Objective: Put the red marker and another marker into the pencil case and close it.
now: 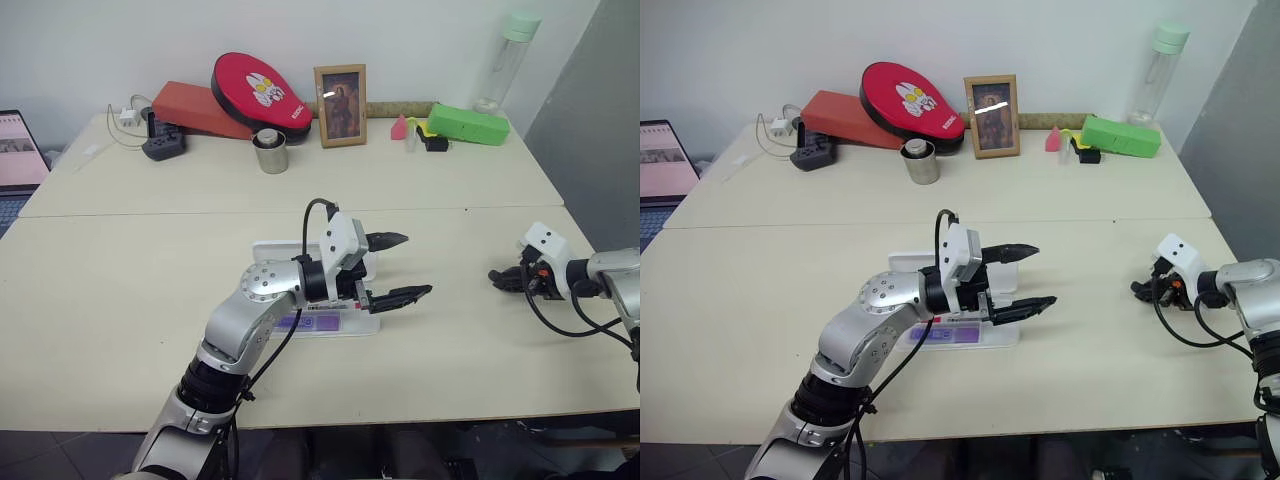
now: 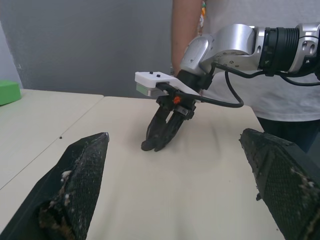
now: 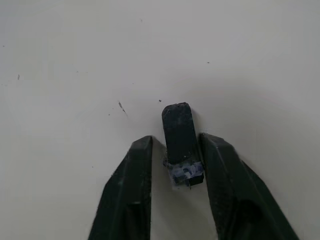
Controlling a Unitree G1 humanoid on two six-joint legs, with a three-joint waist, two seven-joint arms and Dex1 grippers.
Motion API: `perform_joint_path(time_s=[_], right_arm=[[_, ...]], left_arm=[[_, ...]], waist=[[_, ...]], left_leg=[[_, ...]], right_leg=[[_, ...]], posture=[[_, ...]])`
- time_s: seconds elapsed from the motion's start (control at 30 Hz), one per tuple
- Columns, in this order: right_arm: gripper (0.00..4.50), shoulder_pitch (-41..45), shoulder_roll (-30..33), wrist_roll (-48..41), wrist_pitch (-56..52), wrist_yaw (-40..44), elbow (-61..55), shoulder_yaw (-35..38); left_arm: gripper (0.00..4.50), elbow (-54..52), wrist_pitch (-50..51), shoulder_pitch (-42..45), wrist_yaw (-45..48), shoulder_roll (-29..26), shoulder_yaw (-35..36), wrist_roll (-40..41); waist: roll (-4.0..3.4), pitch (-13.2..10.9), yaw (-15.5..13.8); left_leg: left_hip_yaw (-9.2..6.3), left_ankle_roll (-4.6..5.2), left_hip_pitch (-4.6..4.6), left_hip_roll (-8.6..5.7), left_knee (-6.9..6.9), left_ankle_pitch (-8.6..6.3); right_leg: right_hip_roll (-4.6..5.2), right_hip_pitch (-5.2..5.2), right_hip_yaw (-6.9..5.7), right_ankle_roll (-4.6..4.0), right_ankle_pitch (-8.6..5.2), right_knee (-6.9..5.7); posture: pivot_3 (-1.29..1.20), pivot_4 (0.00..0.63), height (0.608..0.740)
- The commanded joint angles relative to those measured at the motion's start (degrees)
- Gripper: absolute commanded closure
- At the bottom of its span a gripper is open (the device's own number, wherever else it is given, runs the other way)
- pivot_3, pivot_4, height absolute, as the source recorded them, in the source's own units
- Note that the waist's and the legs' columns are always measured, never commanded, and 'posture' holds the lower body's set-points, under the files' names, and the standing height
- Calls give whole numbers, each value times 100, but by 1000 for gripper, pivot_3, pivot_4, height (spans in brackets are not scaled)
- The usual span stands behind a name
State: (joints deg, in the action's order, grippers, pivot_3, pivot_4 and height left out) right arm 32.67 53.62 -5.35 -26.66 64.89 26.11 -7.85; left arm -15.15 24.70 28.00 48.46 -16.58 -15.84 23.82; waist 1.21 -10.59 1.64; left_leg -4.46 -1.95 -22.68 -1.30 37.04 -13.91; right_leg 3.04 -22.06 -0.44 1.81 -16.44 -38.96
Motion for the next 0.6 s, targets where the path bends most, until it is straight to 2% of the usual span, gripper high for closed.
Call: perform_joint_path(time_s=[0.03,0.13,0.27,0.37,0.43,0.6], right_arm=[[4126,41,33,50,-13,-29,-89,121],[4212,-55,120,-16,-15,-42,-398,231],[4213,-348,175,-526,-298,233,-1747,490],[4213,-464,-97,-1056,-718,217,-3429,479],[4213,-399,-403,-1260,-1053,68,-4184,205],[4213,-161,-1116,-1046,-1410,-346,-4825,-711]], left_arm=[[0,-135,-90,99,57,16,-39,-24],[0,-111,-114,99,117,-46,-31,-47],[0,-275,-58,-33,289,-411,140,-6],[0,-598,59,-470,673,-1206,593,237],[0,-773,170,-790,960,-1736,978,467],[0,-880,284,-1318,1404,-2709,1724,780]], waist=[[0,0,0],[0,0,0],[-1,0,0],[-6,0,42],[-8,-1,83],[-6,-2,-3]], left_leg=[[0,0,0,0,0,0],[0,0,0,0,0,0],[-4,0,-1,1,-2,0],[-15,0,1,9,-5,0],[-20,3,5,17,-8,-2],[-45,9,4,20,-7,-7]], right_leg=[[0,0,0,0,0,0],[0,0,0,0,0,0],[-1,-1,0,0,0,0],[-5,-8,7,0,-1,-3],[-9,-13,15,-1,-1,-6],[-22,-8,-4,-5,-2,-3]], posture=[[0,150,740],[0,150,740],[0,150,740],[0,150,740],[0,150,740],[0,150,740]])
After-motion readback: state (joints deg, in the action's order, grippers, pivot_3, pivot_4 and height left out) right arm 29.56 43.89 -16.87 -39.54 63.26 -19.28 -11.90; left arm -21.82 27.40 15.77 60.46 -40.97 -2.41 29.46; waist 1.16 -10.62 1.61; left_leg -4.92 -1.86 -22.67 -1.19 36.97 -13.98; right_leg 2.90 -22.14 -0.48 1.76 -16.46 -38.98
